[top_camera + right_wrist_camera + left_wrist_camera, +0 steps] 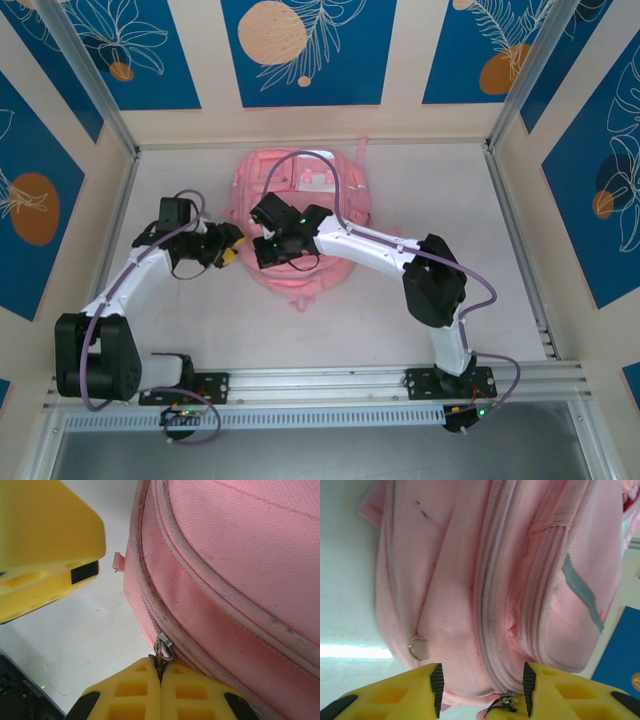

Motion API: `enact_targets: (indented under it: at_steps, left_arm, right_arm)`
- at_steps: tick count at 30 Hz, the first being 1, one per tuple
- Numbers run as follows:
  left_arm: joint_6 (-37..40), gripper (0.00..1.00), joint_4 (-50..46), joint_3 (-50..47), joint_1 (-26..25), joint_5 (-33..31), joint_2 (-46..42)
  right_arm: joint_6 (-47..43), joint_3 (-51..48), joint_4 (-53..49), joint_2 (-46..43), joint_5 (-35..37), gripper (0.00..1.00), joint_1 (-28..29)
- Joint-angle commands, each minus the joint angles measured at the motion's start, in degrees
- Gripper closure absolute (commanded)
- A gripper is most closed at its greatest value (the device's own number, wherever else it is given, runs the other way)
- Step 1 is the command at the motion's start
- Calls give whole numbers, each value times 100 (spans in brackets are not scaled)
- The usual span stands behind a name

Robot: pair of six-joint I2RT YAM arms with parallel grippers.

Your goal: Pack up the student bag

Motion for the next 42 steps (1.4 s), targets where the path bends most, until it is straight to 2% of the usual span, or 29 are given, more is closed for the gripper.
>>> enact_targets:
  at_steps: [1, 5, 12, 14, 18, 21, 24, 32, 34, 37, 39, 42]
  left_arm:
    - [-126, 61, 244, 128, -29, 314, 228]
    - [-210, 67, 463, 123, -100, 367, 453]
    - [-242, 63, 1059, 200, -229, 636, 860]
    - [-172, 71, 1060, 280, -279, 674, 1013]
    - [-21, 91, 935, 322, -289, 352, 1083]
    - [241, 98, 663, 458, -282, 18, 1123]
    - [478, 99, 400, 601, -271, -205, 1172]
    - [798, 100, 12, 776, -197, -552, 1111]
    - [881, 100, -58, 820, -144, -622, 1110]
    - [1009, 100, -227, 1001, -48, -600, 1214]
    - [1092, 92, -394, 1100, 31, -684, 1175]
    - [1309, 70, -692, 1199, 150, -1129, 946]
  right_arm:
    - [2, 86, 263, -29, -344, 100, 26]
    - [21, 88, 271, -59, -353, 100, 28]
    - [47, 90, 235, -71, -379, 100, 43]
    - [113, 92, 133, -78, -252, 100, 79]
    - [430, 103, -741, -168, 681, 100, 116]
    - [721, -298, -1548, -483, 1731, 100, 116]
    - [951, -989, -1992, -971, 2411, 100, 50]
    - [866, -2279, -1879, -1993, 2793, 100, -544]
    - [604, -2392, -1635, -2112, 2664, 100, -715]
    - [-12, -2442, -980, -2182, 1999, 100, -783]
    - [-291, -2339, -569, -2091, 1405, 100, -734]
    - [-334, -1995, -222, -1765, 892, 100, -592]
